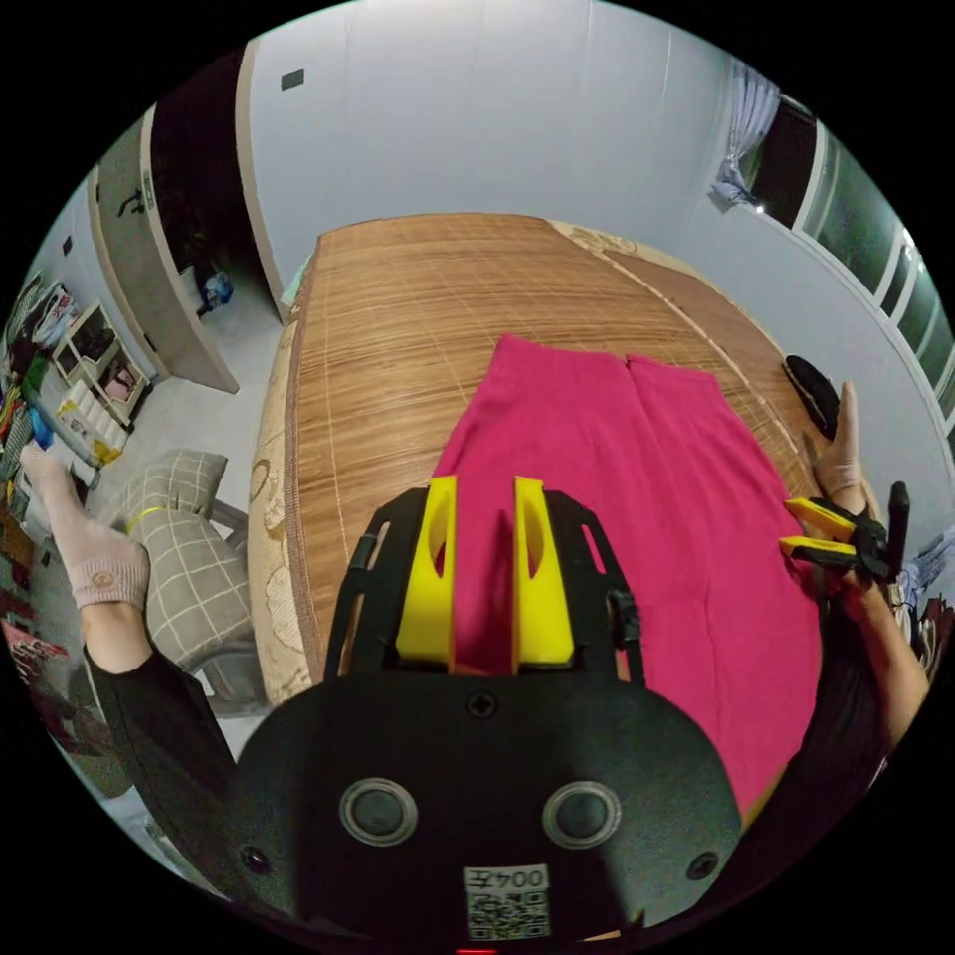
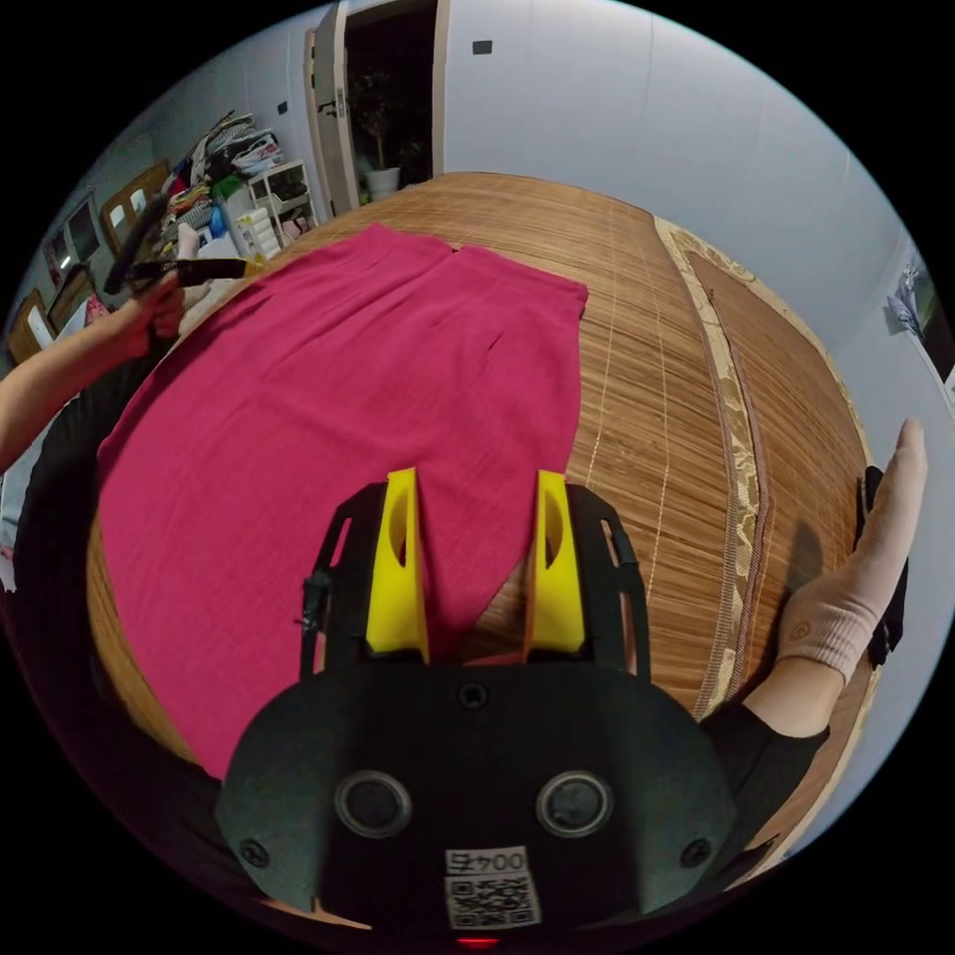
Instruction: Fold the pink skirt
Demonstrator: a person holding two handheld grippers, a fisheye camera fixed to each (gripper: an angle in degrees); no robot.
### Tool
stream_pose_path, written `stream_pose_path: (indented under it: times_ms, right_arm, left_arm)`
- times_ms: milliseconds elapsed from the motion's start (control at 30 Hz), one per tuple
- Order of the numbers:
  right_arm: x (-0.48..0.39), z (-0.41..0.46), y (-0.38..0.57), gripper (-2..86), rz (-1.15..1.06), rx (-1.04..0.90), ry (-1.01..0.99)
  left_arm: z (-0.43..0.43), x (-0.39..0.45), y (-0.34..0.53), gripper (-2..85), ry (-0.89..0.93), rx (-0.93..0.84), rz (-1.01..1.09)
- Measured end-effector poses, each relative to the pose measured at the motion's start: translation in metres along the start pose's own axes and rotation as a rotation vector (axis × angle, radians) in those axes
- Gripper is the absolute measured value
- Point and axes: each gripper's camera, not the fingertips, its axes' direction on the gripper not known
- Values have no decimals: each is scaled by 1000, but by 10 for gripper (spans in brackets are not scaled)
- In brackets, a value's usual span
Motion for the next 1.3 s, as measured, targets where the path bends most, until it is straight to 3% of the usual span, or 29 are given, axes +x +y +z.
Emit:
stream_pose_path:
  times_ms: [333, 433, 567, 633, 767, 900, 1100, 1300]
  right_arm:
    - [-5, -6, 11, 152, 105, 24, -78]
    - [-7, -8, 17, 144, 178, 11, -157]
    - [-6, -13, 31, 132, 346, 26, -329]
    - [-10, -10, 38, 128, 374, -28, -402]
    - [-31, -6, 47, 124, 395, -216, -360]
    - [-55, 7, 55, 124, 431, -517, -369]
    - [-94, 21, 66, 127, 403, -712, -308]
    - [-119, 37, 66, 130, 415, -785, -255]
  left_arm:
    - [-75, 30, 129, 68, 45, -135, -39]
    - [-84, 54, 153, 63, 96, -165, -8]
    - [-77, 87, 184, 54, 27, -215, 91]
    - [-68, 96, 198, 52, -2, -254, 127]
    - [-73, 113, 212, 53, -39, -243, 172]
    - [-80, 122, 227, 58, -39, -227, 178]
    - [-88, 136, 245, 58, -39, -221, 183]
    - [-96, 150, 262, 47, -39, -219, 178]
